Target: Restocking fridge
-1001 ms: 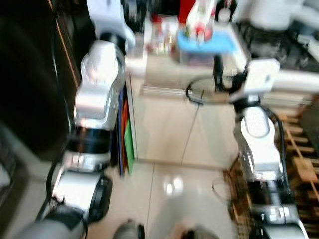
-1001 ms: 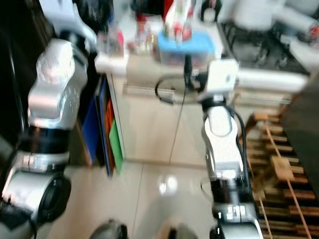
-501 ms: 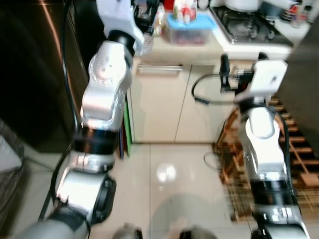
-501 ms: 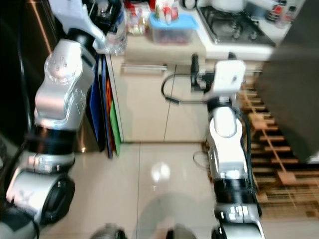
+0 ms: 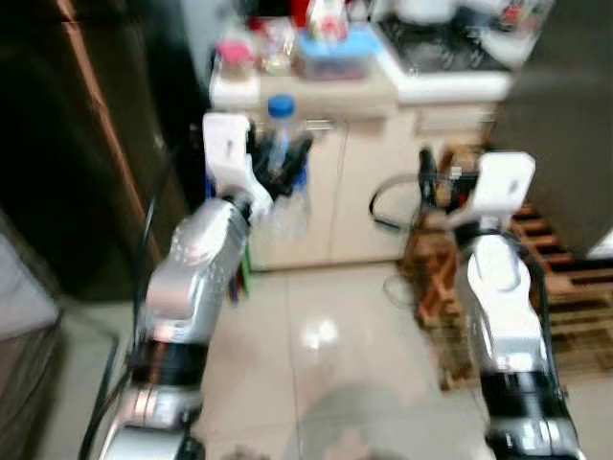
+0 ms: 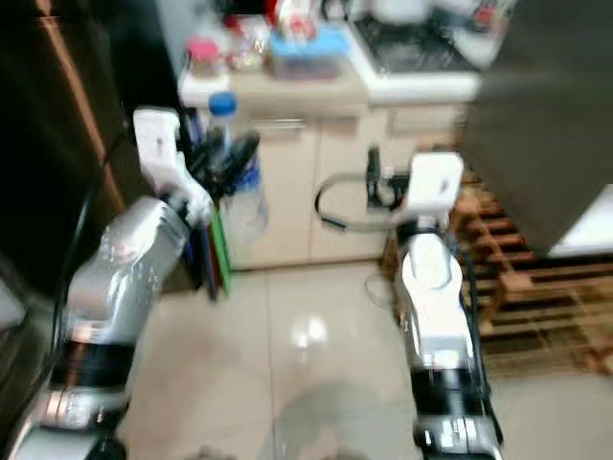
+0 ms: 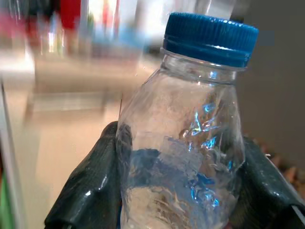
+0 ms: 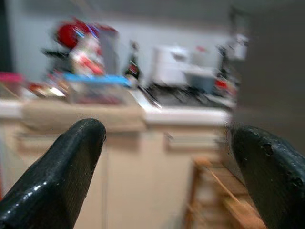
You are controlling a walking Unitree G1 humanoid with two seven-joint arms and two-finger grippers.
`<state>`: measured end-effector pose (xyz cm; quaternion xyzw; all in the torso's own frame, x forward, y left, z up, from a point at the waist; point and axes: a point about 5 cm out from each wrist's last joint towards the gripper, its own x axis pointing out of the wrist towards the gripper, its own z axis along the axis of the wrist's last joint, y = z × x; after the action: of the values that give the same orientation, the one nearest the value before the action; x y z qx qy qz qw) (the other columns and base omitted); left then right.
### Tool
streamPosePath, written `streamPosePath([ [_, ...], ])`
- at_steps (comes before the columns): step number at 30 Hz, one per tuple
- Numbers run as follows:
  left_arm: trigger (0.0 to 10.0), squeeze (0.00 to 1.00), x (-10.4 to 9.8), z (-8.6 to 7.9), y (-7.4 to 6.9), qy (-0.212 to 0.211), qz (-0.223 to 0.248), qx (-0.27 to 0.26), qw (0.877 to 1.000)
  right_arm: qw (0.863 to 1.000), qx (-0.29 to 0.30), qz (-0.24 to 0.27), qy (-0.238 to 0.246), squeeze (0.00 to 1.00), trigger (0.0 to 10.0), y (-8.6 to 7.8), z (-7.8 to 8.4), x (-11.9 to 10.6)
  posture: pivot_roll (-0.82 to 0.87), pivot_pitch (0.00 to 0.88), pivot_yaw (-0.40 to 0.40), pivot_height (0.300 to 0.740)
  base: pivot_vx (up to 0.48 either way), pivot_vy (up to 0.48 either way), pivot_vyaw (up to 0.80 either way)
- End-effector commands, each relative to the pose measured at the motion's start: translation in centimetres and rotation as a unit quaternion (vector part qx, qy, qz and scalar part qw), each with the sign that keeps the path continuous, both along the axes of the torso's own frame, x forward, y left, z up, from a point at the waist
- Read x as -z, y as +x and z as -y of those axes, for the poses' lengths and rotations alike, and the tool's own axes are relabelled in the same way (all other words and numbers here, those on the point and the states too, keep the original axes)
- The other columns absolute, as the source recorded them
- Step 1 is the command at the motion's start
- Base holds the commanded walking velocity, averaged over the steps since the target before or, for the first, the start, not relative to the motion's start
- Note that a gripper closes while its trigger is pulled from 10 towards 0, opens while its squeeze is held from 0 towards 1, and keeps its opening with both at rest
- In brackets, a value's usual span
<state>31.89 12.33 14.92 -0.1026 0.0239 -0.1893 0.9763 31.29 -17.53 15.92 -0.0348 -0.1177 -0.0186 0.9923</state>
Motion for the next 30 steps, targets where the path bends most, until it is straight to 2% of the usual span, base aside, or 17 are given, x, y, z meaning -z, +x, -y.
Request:
streamPosePath([
  [1,10.0,0.00,-0.1,0.4,-0.2,-0.007,0.013,0.017,1.000,1.000,0.011,-0.022,0.002,0.20,10.0,-0.2,0.5,1.1,-0.11,0.000,0.029,0.740,0.000,0.000,-0.74],
  [4,10.0,0.00,1.2,0.8,-1.1,-0.015,0.003,0.040,0.999,0.999,0.026,-0.043,-0.001,0.20,10.0,-0.9,1.2,2.3,-0.11,0.000,0.030,0.740,0.000,0.000,-0.74],
  [10,10.0,0.00,1.1,1.5,-1.6,-0.018,0.020,0.072,0.997,0.997,0.046,-0.061,-0.012,0.21,10.0,-1.7,1.9,3.4,-0.12,0.000,0.033,0.740,0.000,0.000,-0.74],
  [13,10.0,0.00,0.8,1.8,-1.5,-0.014,0.035,0.090,0.995,0.996,0.060,-0.068,-0.021,0.22,10.0,-2.1,2.3,4.0,-0.12,0.000,0.037,0.740,0.000,0.000,-0.74],
  [19,10.0,0.00,-0.1,2.6,-0.8,-0.004,0.064,0.108,0.992,0.995,0.062,-0.073,-0.032,0.22,10.0,-2.2,2.3,4.4,-0.14,0.000,0.040,0.740,0.000,-0.439,-0.74],
  [23,10.0,0.00,-0.1,2.6,-0.4,-0.002,0.063,0.103,0.993,0.995,0.062,-0.071,-0.030,0.22,10.0,-1.8,2.2,4.3,-0.14,0.000,0.042,0.740,0.141,-0.397,-0.73],
  [26,10.0,0.00,0.0,2.5,-0.2,0.004,0.059,0.093,0.994,0.995,0.063,-0.070,-0.031,0.22,10.0,-1.6,2.3,4.1,-0.14,0.000,0.037,0.740,0.000,0.000,-0.73],
  [30,10.0,0.00,0.9,2.2,0.0,0.011,0.043,0.066,0.997,0.994,0.069,-0.079,-0.008,0.22,10.0,-1.6,2.5,4.6,-0.14,0.000,0.038,0.740,0.000,0.000,-0.73],
])
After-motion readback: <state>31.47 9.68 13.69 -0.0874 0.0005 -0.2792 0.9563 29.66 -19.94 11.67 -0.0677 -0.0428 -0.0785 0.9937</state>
